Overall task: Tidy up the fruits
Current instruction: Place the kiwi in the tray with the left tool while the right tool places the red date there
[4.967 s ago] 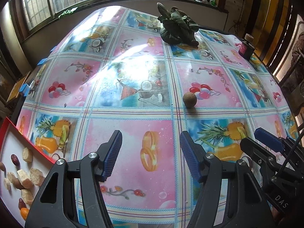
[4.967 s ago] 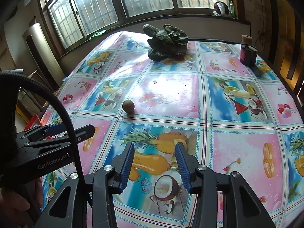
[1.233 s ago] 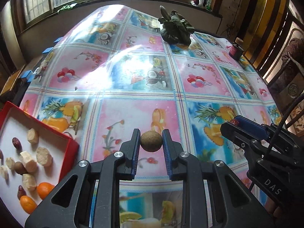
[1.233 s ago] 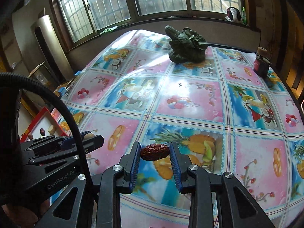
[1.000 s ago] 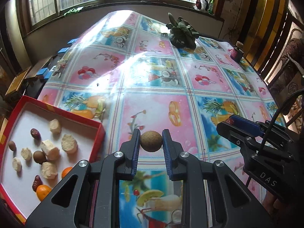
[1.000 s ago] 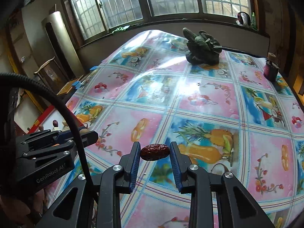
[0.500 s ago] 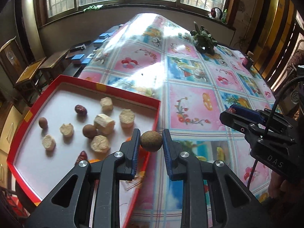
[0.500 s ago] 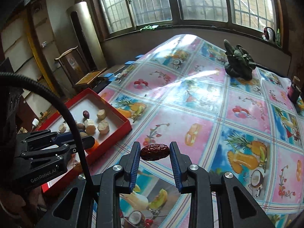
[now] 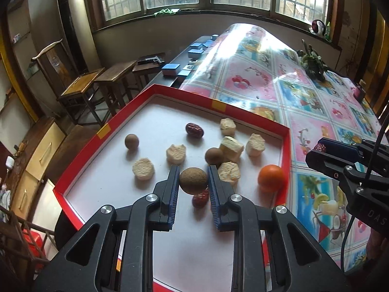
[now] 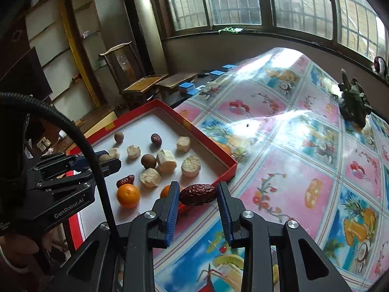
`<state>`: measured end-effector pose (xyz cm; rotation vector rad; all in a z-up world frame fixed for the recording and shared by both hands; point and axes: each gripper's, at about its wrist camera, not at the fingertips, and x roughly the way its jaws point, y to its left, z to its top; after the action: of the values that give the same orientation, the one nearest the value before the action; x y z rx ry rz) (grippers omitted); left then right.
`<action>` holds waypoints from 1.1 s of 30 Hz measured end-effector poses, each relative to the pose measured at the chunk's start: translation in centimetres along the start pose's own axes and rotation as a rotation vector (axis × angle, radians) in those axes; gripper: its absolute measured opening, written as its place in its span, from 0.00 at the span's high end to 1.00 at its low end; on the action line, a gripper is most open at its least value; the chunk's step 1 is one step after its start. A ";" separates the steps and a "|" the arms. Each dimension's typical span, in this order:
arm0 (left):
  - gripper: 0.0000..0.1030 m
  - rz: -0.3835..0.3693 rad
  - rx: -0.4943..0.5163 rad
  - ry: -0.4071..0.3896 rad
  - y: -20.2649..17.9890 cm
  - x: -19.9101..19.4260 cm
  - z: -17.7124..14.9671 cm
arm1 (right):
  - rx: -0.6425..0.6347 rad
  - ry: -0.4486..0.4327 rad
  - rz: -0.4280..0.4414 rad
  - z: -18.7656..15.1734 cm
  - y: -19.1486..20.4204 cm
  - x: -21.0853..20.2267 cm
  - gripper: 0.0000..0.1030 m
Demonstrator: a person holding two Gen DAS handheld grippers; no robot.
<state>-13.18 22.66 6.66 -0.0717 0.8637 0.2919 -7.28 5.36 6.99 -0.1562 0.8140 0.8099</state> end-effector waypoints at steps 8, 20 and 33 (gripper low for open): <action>0.78 0.042 -0.063 0.002 2.9 0.7 -0.6 | -0.060 0.026 0.033 1.2 3.1 2.6 0.71; 0.78 0.049 -0.107 0.022 4.0 2.1 -1.1 | -0.119 0.091 0.061 1.4 5.1 5.8 0.71; 0.78 0.082 -0.132 0.021 4.1 2.7 -1.2 | -0.144 0.103 0.103 0.5 5.8 6.4 0.62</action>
<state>-13.59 26.95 4.04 -0.1629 0.8685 0.4255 -8.40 13.38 3.83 -0.2872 0.8661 0.9646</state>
